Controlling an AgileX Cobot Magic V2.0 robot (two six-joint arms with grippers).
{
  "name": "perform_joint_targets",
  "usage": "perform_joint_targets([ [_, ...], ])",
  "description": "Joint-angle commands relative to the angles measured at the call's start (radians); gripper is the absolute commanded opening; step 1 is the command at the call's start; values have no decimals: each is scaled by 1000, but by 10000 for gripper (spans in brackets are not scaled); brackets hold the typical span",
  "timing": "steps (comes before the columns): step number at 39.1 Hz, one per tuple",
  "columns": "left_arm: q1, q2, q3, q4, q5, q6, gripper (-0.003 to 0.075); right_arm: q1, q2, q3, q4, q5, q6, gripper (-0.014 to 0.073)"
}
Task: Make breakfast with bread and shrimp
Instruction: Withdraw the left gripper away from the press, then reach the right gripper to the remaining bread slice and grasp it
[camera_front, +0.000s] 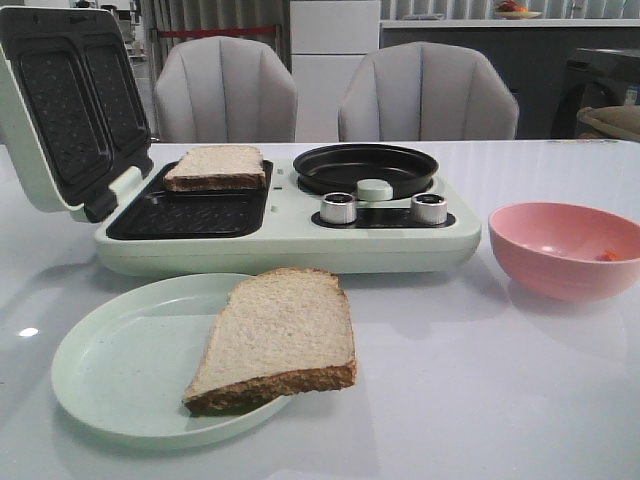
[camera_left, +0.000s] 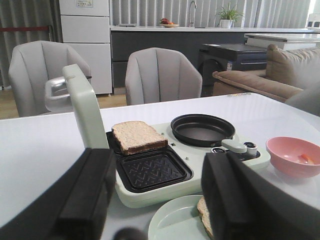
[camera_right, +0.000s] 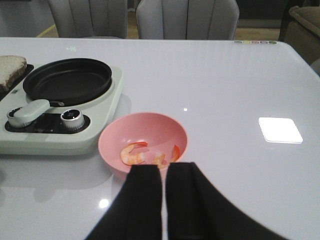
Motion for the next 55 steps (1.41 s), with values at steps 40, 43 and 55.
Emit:
perform_joint_targets([
  [40,-8,15,-24,-4,-82,-12,435,290,1105,-624,706,258,-249,444],
  [43,-8,15,-24,-4,-82,-12,435,290,1174,-644,812,265,-325,444],
  [55,-8,15,-24,-4,-82,-12,435,290,1345,-657,1357,319,-835,444],
])
